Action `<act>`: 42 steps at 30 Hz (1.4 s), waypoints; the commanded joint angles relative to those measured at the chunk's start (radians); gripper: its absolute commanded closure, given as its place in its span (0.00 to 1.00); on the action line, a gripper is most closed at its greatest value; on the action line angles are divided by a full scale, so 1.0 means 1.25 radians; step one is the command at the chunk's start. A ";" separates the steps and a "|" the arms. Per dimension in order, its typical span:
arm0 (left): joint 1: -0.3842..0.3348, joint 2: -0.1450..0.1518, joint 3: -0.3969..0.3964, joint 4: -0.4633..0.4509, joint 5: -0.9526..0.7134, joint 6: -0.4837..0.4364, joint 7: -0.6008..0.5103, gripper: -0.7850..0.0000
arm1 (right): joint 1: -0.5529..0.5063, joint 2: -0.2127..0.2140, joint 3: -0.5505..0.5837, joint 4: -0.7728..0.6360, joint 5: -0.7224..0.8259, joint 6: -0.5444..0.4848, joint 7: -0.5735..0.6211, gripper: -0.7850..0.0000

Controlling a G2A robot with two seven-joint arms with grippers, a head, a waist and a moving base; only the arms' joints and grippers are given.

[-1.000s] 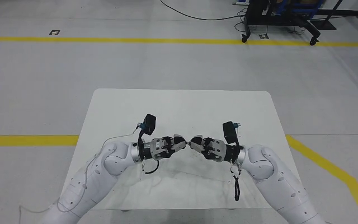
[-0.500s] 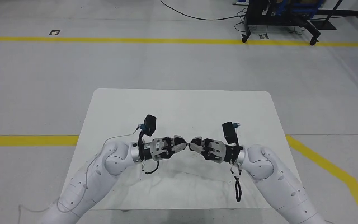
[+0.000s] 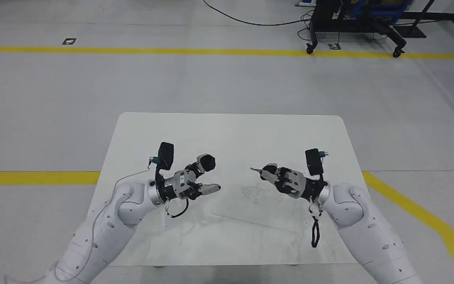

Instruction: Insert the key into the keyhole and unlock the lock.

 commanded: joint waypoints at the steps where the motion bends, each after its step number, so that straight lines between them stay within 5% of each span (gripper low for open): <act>1: 0.029 0.008 -0.045 -0.009 0.020 0.019 0.010 0.00 | -0.029 0.009 0.049 0.005 0.009 0.000 -0.025 1.00; 9: 0.061 0.011 -0.072 -0.024 -0.021 0.033 0.047 0.00 | -0.055 0.016 0.075 0.010 0.048 0.000 -0.052 1.00; 14: 0.093 0.018 -0.142 -0.071 0.096 0.168 0.046 0.00 | -0.055 0.016 0.075 0.010 0.048 0.000 -0.052 1.00; 20: 0.276 0.057 -0.316 -0.316 0.408 0.430 -0.220 0.00 | -0.055 0.016 0.075 0.010 0.048 0.000 -0.052 1.00; 23: 0.371 0.063 -0.353 -0.447 0.414 0.482 -0.353 0.00 | -0.055 0.016 0.075 0.010 0.048 0.000 -0.052 1.00; 27: 0.435 0.063 -0.363 -0.524 0.447 0.561 -0.453 0.00 | -0.055 0.016 0.075 0.010 0.048 0.000 -0.052 1.00; 31: 0.421 0.053 -0.302 -0.508 0.461 0.617 -0.492 0.00 | -0.055 0.016 0.075 0.010 0.048 0.000 -0.052 1.00; 40: 0.254 0.019 -0.164 -0.365 0.446 0.724 -0.582 0.00 | -0.055 0.016 0.075 0.010 0.048 0.000 -0.052 1.00; 42: 0.230 0.013 -0.140 -0.347 0.445 0.737 -0.595 0.09 | -0.055 0.016 0.075 0.010 0.048 0.000 -0.052 1.00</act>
